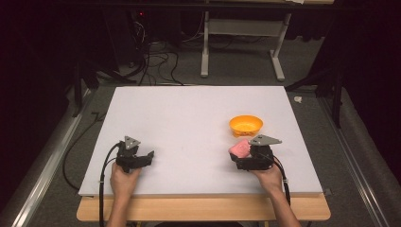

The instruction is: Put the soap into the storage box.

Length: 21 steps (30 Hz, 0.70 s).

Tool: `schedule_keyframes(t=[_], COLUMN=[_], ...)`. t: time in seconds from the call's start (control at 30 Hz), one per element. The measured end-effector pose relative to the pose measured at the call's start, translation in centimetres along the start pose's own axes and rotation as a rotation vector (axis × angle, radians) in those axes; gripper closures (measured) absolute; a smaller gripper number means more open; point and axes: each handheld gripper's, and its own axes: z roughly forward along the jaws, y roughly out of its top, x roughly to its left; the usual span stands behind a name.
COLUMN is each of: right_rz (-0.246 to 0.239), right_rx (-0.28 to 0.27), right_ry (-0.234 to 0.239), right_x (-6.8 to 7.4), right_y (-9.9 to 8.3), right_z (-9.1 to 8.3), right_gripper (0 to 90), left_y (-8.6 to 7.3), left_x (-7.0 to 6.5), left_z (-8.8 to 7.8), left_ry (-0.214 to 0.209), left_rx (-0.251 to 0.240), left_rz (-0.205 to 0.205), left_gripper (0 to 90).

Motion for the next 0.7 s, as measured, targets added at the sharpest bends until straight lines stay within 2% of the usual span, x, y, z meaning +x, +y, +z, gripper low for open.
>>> schedule_keyframes(t=[0.3, 0.7], right_rz=[0.042, 0.071], right_rx=[-0.029, -0.046], right_ry=[-0.04, -0.054], right_x=[-1.5, -2.3], right_y=[-0.2, 0.3], right_z=[-1.4, -2.1], right_gripper=[13.7, 13.7], left_y=[0.0, 0.0], left_x=[0.0, 0.0], left_z=[0.0, 0.0], left_ry=[0.0, 0.001], left_rx=[0.0, 0.0], left_rz=[0.0, 0.0], left_gripper=[21.9, 21.7])
